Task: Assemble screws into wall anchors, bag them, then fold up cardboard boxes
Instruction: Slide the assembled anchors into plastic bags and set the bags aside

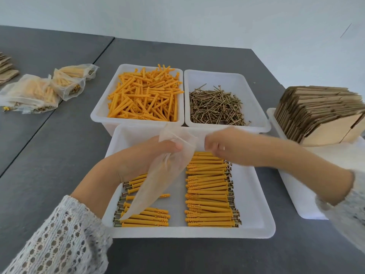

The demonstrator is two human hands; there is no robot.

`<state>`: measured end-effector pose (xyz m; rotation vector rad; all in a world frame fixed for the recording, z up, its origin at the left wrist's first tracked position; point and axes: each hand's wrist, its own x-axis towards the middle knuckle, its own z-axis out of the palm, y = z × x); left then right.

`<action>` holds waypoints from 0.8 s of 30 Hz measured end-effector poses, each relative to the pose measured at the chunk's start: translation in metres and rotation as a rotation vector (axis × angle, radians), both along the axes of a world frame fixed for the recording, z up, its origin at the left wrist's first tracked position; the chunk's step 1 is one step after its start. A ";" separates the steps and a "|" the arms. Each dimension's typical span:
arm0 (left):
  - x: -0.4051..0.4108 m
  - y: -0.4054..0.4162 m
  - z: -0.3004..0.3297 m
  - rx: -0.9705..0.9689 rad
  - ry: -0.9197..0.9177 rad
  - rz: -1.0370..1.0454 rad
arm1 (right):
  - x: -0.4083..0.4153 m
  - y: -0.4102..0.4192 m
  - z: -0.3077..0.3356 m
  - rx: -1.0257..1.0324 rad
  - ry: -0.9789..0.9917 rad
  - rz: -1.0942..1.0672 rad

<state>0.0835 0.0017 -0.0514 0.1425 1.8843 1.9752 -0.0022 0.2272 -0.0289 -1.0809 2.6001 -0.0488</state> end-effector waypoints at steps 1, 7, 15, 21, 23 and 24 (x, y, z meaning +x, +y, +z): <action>0.000 -0.001 -0.001 0.010 -0.018 -0.004 | 0.006 0.000 -0.015 0.107 0.007 0.006; -0.001 -0.004 -0.007 -0.042 -0.095 0.023 | 0.022 -0.008 -0.065 0.277 0.327 -0.005; -0.005 -0.006 -0.012 -0.212 -0.137 0.026 | 0.018 -0.003 -0.068 0.311 0.366 0.107; -0.006 -0.002 -0.010 -0.324 -0.153 0.102 | 0.012 0.008 -0.046 0.256 0.122 0.087; -0.006 -0.002 -0.009 -0.349 -0.158 0.108 | 0.004 0.010 -0.030 0.242 0.132 0.042; -0.006 -0.002 -0.008 -0.356 -0.158 0.108 | 0.000 0.010 -0.022 0.243 0.145 0.032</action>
